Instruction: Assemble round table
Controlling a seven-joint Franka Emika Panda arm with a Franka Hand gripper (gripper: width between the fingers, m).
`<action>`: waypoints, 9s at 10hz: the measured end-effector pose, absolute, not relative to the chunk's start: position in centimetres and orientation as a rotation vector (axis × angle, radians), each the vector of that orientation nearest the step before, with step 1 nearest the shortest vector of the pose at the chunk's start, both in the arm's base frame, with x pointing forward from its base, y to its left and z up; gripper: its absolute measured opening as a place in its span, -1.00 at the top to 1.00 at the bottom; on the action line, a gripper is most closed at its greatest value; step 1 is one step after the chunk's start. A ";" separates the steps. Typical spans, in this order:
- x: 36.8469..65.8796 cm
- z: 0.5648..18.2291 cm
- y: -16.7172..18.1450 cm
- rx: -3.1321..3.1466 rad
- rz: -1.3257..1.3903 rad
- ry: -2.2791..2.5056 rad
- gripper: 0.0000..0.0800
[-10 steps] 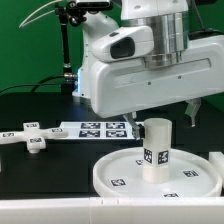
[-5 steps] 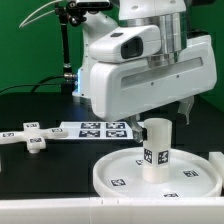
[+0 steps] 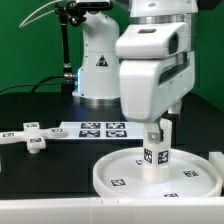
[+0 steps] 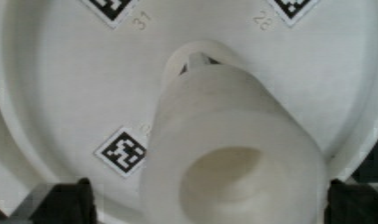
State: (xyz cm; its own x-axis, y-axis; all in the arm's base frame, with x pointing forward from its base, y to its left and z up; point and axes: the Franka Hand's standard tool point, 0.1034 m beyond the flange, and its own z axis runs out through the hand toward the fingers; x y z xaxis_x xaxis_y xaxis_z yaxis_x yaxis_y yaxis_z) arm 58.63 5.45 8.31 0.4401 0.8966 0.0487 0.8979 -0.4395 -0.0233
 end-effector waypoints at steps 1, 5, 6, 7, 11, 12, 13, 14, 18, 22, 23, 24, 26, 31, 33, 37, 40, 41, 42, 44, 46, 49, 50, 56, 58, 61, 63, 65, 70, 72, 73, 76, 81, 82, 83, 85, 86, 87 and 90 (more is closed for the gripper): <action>58.6 8.3 5.3 -2.585 -0.041 -1.715 -0.62; 58.4 8.0 4.9 -2.369 -0.022 -2.028 -0.62; 58.4 7.9 4.9 -2.301 -0.017 -2.111 -0.62; 58.4 7.9 4.7 -2.256 -0.011 -2.165 -0.62; 58.4 7.8 4.2 -2.042 0.006 -2.386 -0.62; 58.4 7.8 4.2 -2.066 0.007 -2.366 -0.62; 58.3 7.8 4.2 -2.070 0.008 -2.363 -0.35; 58.2 7.7 4.2 -2.071 0.015 -2.356 -0.03; 58.0 7.6 4.1 -2.095 0.023 -2.329 -0.03; 57.7 7.6 3.9 -2.293 0.044 -2.117 -0.03; 57.5 7.5 3.7 -2.412 0.060 -1.966 -0.03; 57.5 7.5 3.6 -2.494 0.057 -1.855 -0.03; 57.6 7.5 3.7 -2.608 0.054 -1.699 -0.03; 57.6 7.5 3.8 -2.870 0.061 -1.221 -0.03; 57.5 7.5 3.9 -2.959 0.064 -0.994 -0.03; 57.4 7.5 4.2 -3.054 0.062 -0.363 -0.03; 57.4 7.6 4.3 -3.071 0.070 -0.087 -0.03; 57.4 7.6 4.3 -3.072 0.073 0.000 -0.03; 57.4 7.6 4.3 -3.071 0.075 0.051 -0.03; 57.4 7.5 4.3 -3.020 0.096 0.419 -0.03; 57.3 7.5 4.4 -2.956 0.117 0.703 -0.03; 57.3 7.5 4.6 -2.858 0.139 1.000 -0.03; 57.3 7.5 4.7 -2.827 0.142 1.092 -0.03; 57.4 7.5 4.9 -2.545 0.194 1.601 -0.03; 57.5 7.5 5.0 -2.373 0.231 1.800 -0.03; 57.8 7.7 5.1 -2.142 0.268 2.045 -0.03; 57.7 7.7 5.3 -2.139 0.271 2.049 -0.21; 57.9 7.8 5.6 -2.235 0.257 1.951 -0.61; 58.0 7.9 6.1 -2.541 0.201 1.503 -0.62; 58.1 7.9 5.9 -2.694 0.161 1.231 -0.62; 58.3 8.0 5.7 -2.757 0.140 1.078 -0.62; 58.4 8.0 5.5 -2.867 0.075 0.728 -0.62; 58.4 7.8 5.1 -2.944 0.031 0.257 -0.62; 58.6 7.8 5.2 -2.975 -0.001 0.085 -0.62; 58.7 7.8 5.4 -2.988 -0.026 -0.066 -0.62; 58.6 7.8 5.7 -2.982 -0.041 -0.378 -0.62; 58.6 7.7 5.7 -2.973 -0.044 -0.484 -0.62; 58.5 7.7 5.7 -2.960 -0.047 -0.562 -0.62; 58.4 7.6 5.3 -2.897 -0.064 -0.843 -0.62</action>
Offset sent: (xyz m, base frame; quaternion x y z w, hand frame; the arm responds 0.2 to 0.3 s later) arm -0.0035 0.0030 -0.0020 -0.0017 -0.0023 -0.1437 0.9896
